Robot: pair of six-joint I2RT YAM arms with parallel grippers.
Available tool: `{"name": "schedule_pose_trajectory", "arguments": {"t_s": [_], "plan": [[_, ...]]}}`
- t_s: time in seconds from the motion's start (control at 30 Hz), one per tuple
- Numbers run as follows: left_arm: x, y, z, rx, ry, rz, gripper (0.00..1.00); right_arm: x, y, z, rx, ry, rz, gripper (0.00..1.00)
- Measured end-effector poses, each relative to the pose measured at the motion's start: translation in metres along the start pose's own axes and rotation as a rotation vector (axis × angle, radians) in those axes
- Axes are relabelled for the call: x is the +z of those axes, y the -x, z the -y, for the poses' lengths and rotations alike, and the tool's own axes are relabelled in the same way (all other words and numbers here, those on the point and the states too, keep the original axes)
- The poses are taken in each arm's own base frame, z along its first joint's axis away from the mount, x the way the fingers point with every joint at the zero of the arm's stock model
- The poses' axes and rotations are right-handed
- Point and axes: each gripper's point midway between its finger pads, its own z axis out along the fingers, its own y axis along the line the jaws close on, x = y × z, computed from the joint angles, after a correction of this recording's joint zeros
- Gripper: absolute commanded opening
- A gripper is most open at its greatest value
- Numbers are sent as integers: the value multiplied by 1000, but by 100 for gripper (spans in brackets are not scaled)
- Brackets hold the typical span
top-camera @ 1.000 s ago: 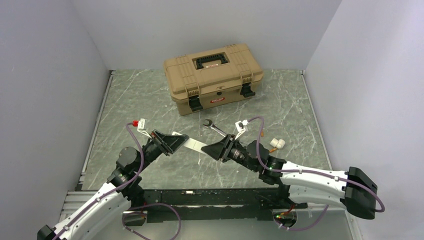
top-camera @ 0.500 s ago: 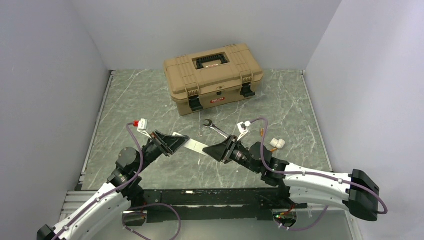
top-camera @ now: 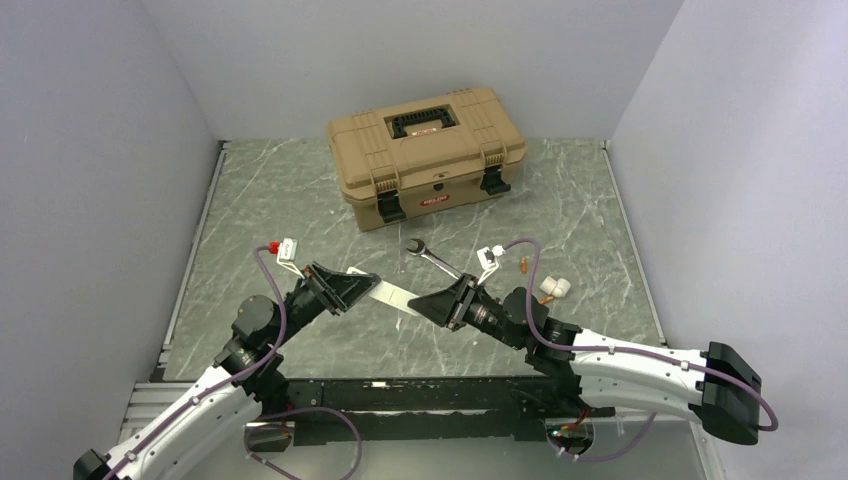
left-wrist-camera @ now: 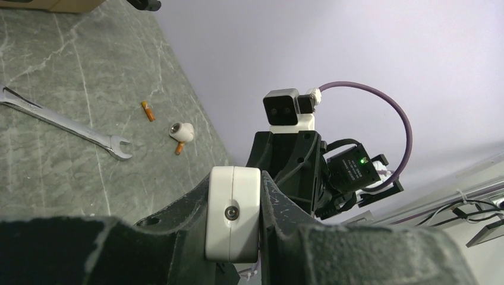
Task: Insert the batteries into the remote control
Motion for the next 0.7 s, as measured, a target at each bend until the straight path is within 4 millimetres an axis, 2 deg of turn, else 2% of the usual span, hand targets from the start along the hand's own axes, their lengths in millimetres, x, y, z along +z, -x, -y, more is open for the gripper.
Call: {"name": "schedule_pose_trajectory", "arguments": {"t_s": [0.17,0.3,0.43,0.7], "plan": [[0,-1,1,3,-3,-4,0,-4,-1,1,5,5,-2,0],[0,8,-5,23,22,40,0,-8,1,10,-1,-22,15,0],[0,8,-22,37,86,52,0,-10,4,3,15,2,26,0],[0,7,-25,37,95,50,0,-8,1,9,12,-15,18,0]]}}
